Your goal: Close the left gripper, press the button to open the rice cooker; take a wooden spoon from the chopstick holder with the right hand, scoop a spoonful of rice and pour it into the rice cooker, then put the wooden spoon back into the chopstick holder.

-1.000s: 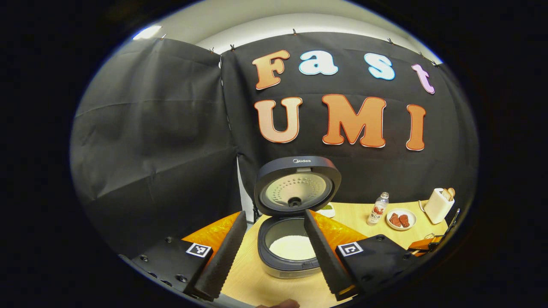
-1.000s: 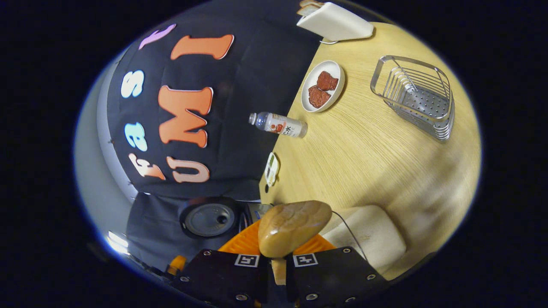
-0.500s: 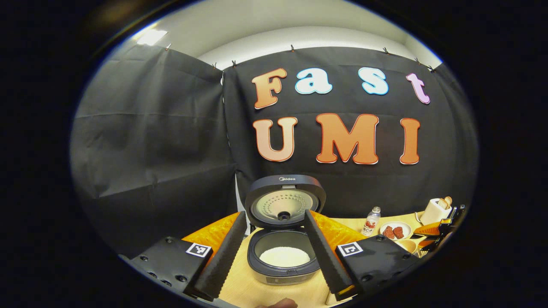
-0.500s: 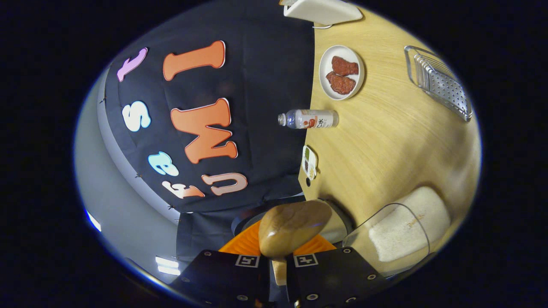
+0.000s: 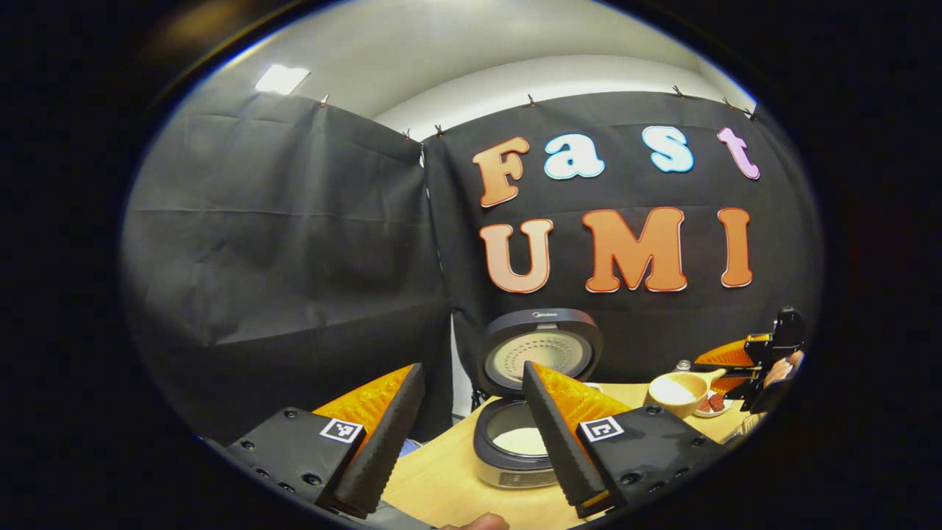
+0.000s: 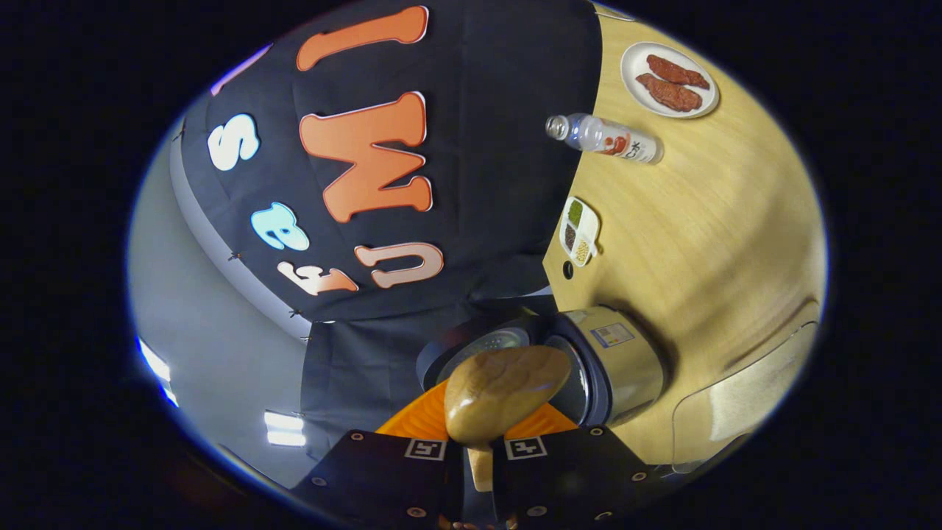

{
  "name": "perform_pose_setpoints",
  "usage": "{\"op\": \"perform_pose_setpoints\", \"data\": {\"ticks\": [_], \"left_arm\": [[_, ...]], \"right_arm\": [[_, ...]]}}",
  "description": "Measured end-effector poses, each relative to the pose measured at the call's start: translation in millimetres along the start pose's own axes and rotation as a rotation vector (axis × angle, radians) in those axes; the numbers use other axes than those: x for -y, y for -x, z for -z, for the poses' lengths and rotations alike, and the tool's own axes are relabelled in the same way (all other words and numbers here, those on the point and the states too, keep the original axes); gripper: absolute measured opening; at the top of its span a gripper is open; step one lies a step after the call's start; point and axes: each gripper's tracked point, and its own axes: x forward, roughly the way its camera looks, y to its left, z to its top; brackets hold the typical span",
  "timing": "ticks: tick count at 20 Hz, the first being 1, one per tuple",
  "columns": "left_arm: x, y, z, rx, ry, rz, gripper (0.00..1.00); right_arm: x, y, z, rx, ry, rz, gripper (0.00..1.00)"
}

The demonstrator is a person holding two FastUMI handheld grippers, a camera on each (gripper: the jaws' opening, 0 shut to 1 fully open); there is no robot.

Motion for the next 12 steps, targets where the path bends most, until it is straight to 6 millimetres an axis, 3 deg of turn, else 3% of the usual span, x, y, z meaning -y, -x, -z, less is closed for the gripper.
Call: {"op": "perform_pose_setpoints", "data": {"ticks": [5,6,7,12], "left_arm": [[-40,4,21,-0.042,0.006,-0.068,0.92],[-45,4,23,-0.051,0.005,-0.074,0.92],[-52,4,27,-0.061,0.002,-0.083,0.92],[-79,-2,37,-0.089,-0.008,-0.122,0.92]], "right_arm": [[-1,-51,14,-0.038,0.017,0.014,0.14],[0,-61,16,-0.041,0.005,0.015,0.1],[0,-72,16,-0.039,0.005,0.015,0.15],[12,-120,13,-0.004,0.075,0.073,0.15]]}}
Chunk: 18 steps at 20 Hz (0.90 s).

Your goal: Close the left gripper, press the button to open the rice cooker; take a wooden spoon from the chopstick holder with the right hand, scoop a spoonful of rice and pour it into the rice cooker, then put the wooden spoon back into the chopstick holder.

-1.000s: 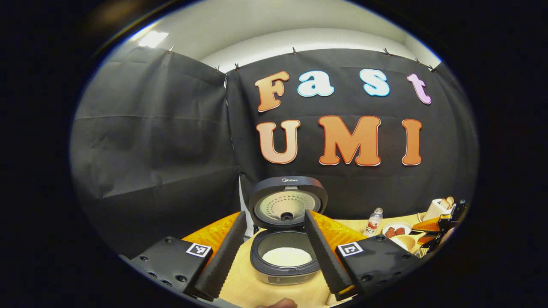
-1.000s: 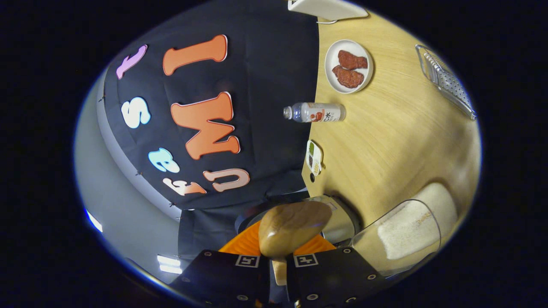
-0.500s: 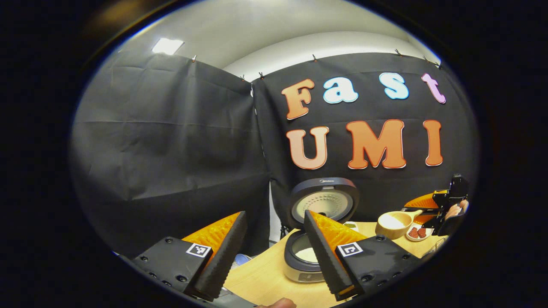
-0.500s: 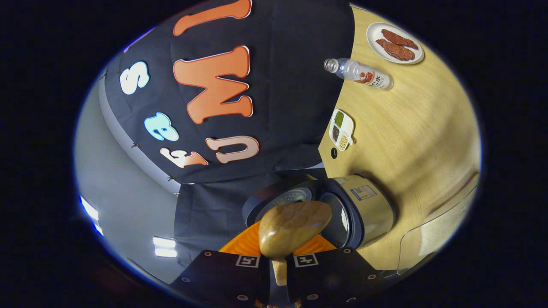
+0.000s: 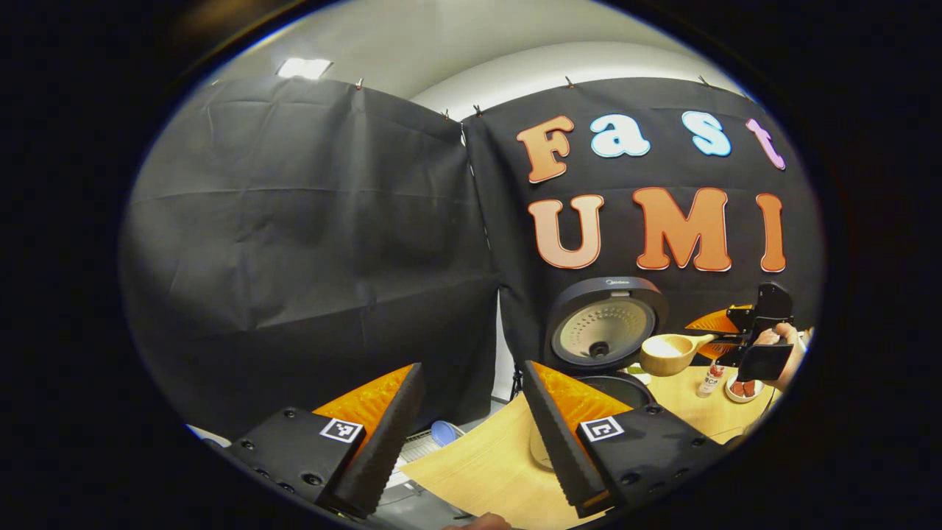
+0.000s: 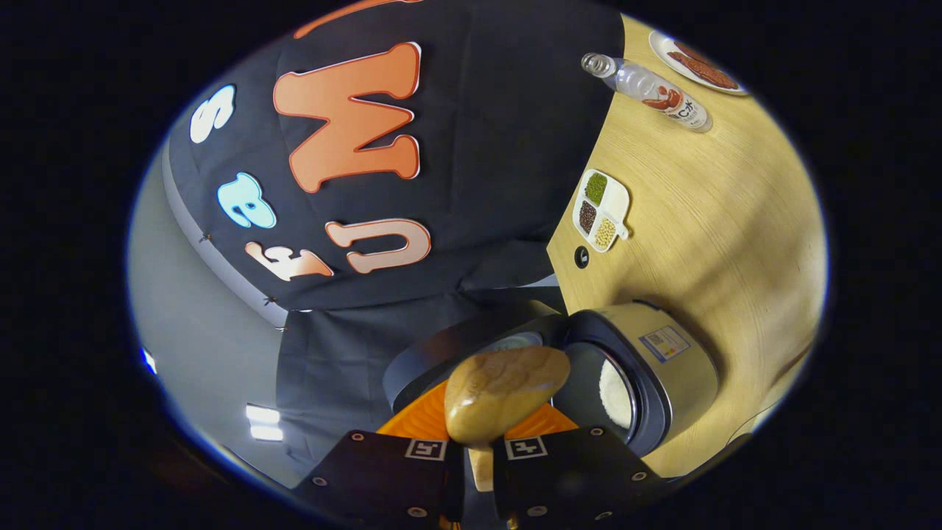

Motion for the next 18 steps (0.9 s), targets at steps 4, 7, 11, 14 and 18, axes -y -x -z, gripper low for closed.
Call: {"op": "perform_pose_setpoints", "data": {"ticks": [4,7,11,14,18], "left_arm": [[-6,-9,6,-0.019,-0.002,-0.006,0.92],[-3,-11,12,-0.03,-0.011,0.0,0.92],[-5,-13,16,-0.04,-0.006,-0.002,0.92],[-10,-14,20,-0.054,0.001,-0.011,0.92],[-14,-16,22,-0.062,-0.002,-0.016,0.92]], "right_arm": [[19,-29,5,0.035,0.15,0.103,0.15],[23,-44,12,0.052,0.247,0.155,0.14],[24,-60,16,0.065,0.427,0.213,0.14],[24,-67,21,0.063,0.552,0.244,0.15],[14,-74,30,0.057,0.748,0.261,0.14]]}}
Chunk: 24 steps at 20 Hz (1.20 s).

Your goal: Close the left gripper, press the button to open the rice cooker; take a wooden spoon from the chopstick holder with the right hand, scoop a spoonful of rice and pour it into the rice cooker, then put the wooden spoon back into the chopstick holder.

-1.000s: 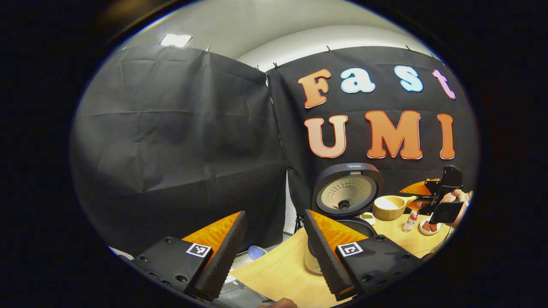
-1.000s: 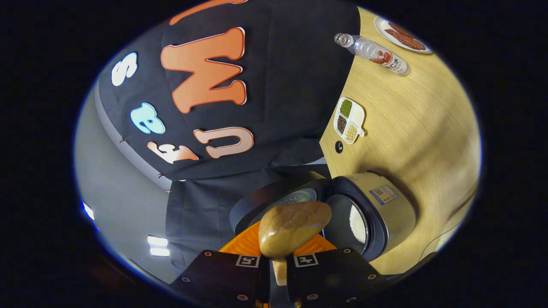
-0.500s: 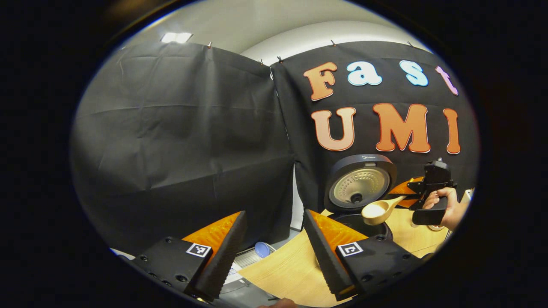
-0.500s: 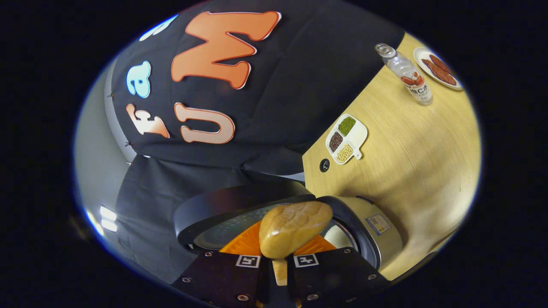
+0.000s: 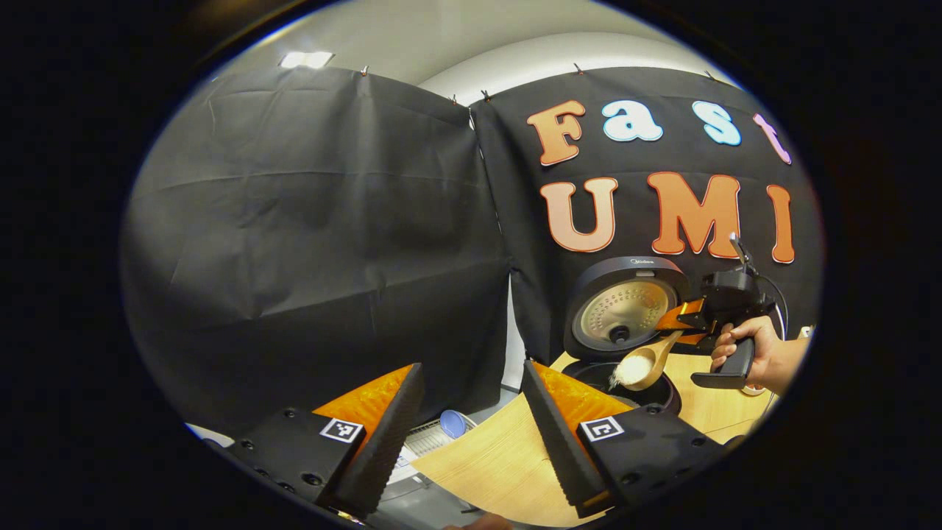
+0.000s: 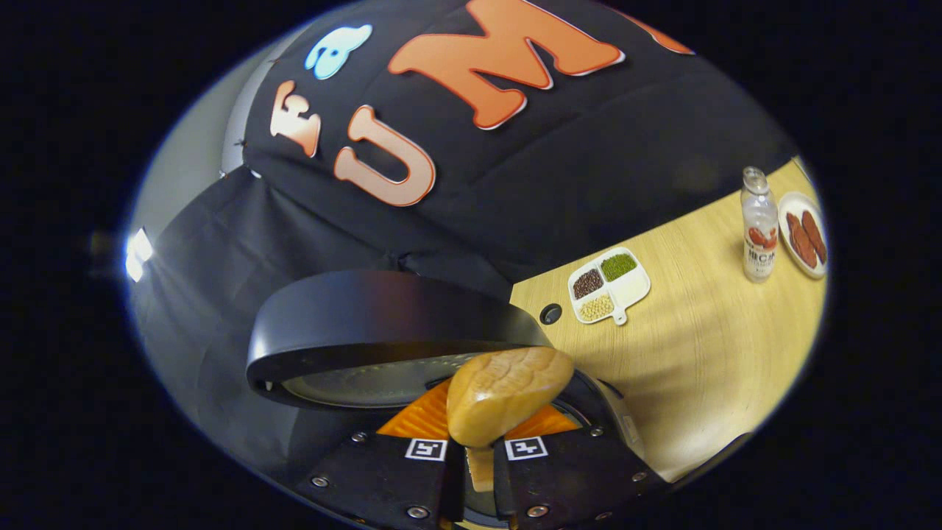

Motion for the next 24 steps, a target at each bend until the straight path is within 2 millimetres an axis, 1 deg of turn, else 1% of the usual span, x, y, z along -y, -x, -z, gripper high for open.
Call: {"op": "perform_pose_setpoints", "data": {"ticks": [3,6,10,13,16,19,22,24], "left_arm": [[1,0,1,-0.004,0.001,0.006,0.92],[1,-1,1,-0.003,0.002,0.008,0.92],[-1,1,3,-0.007,0.002,0.008,0.92],[-3,2,6,-0.013,0.01,0.007,0.92],[-2,1,6,-0.014,0.007,0.008,0.92],[-1,2,8,-0.016,0.001,0.014,0.92],[0,1,7,-0.014,-0.001,0.016,0.92],[-2,1,8,-0.014,-0.003,0.011,0.92]], "right_arm": [[-11,2,3,-0.004,0.084,-0.015,0.15],[-18,1,6,0.0,0.157,-0.014,0.15],[-20,3,7,0.006,0.229,-0.013,0.15],[-21,2,3,0.012,0.276,-0.01,0.14],[-24,2,3,0.025,0.354,-0.001,0.15],[-29,4,8,0.043,0.457,0.002,0.15],[-34,5,11,0.052,0.507,-0.019,0.14],[-42,4,9,0.06,0.551,-0.028,0.14]]}}
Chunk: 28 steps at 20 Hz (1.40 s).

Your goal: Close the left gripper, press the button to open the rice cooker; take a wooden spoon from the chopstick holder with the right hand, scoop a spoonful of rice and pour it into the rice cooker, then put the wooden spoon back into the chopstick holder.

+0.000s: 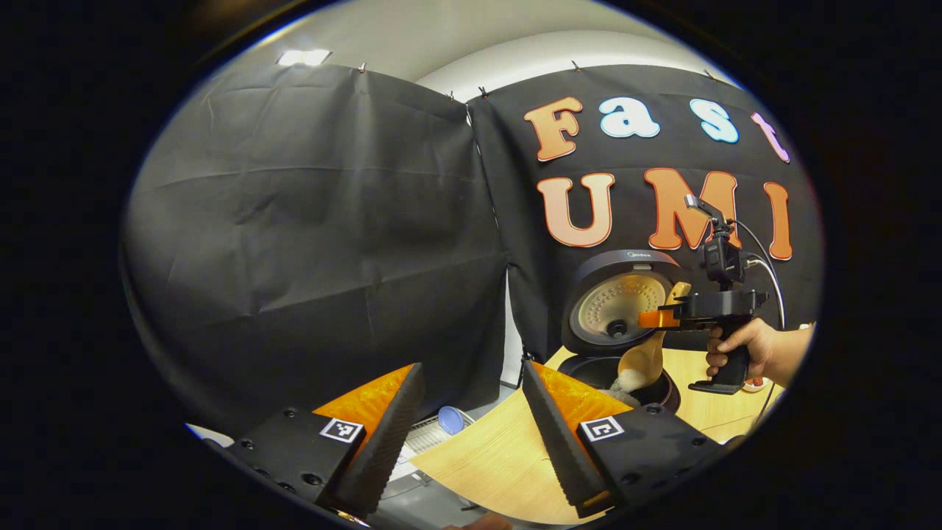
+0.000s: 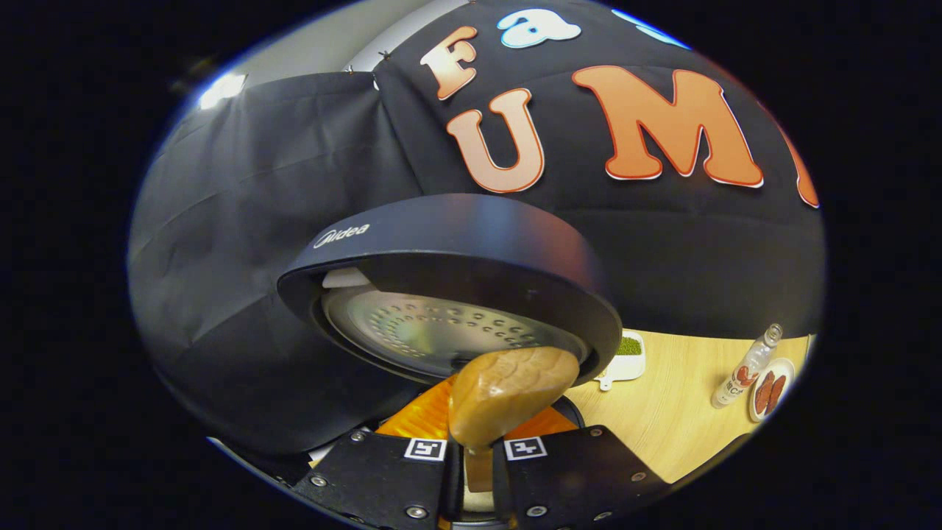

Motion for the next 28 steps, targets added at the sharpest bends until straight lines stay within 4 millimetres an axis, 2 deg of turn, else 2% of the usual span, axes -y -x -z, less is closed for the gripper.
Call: {"op": "perform_pose_setpoints", "data": {"ticks": [11,18,21,23,25,28], "left_arm": [[3,1,1,-0.005,-0.001,0.001,0.92],[5,4,3,-0.006,-0.002,0.003,0.92],[6,6,4,-0.008,0.0,0.009,0.92],[10,7,5,-0.007,0.002,0.016,0.92],[17,8,5,-0.009,0.007,0.03,0.92],[33,9,2,-0.009,0.004,0.061,0.92]], "right_arm": [[-27,13,-13,0.085,0.281,-0.056,0.14],[-34,16,-26,0.164,0.514,-0.12,0.14],[-32,18,-20,0.11,0.323,-0.171,0.15],[-26,28,-34,0.128,0.221,-0.14,0.14],[-9,46,-46,0.149,0.178,-0.103,0.15],[30,64,-44,0.131,0.081,-0.072,0.15]]}}
